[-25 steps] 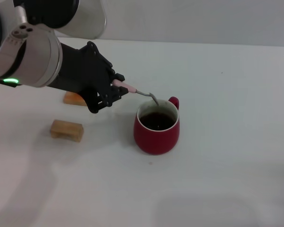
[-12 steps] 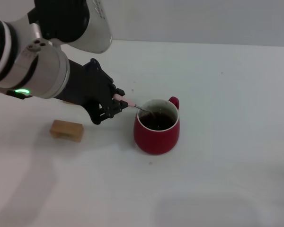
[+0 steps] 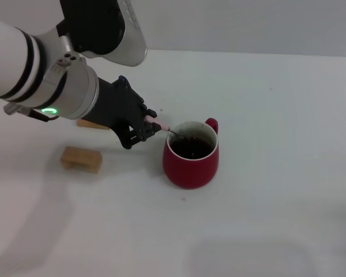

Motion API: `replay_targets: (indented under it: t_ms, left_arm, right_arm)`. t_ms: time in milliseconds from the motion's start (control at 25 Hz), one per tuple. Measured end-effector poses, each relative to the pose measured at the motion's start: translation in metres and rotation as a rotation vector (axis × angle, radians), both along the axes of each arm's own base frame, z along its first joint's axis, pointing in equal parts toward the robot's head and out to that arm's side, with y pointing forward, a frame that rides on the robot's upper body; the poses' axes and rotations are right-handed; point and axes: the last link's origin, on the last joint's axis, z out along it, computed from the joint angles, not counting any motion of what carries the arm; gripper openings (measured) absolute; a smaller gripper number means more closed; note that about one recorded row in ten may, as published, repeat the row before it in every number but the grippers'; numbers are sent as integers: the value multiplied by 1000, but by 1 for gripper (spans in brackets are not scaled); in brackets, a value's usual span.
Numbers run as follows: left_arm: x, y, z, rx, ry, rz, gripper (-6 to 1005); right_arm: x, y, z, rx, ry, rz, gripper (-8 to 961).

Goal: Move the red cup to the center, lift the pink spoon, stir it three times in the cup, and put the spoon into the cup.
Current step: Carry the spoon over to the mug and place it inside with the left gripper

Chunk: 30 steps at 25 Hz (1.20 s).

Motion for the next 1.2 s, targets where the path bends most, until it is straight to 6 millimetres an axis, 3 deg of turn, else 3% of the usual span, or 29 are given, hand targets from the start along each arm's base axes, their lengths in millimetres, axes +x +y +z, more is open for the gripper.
replay_targets:
  t_ms: [360, 680, 1200]
  left_arm:
    - [1, 8, -17, -22, 6, -20, 167]
    - [15, -5, -30, -61, 9, -80, 167]
    - [3, -23, -15, -39, 34, -37, 167]
  right_arm:
    - [-1, -4, -1, -8, -7, 9, 0]
    - [-1, -6, -2, -15, -7, 11, 0]
    - [-4, -2, -4, -27, -7, 30, -1]
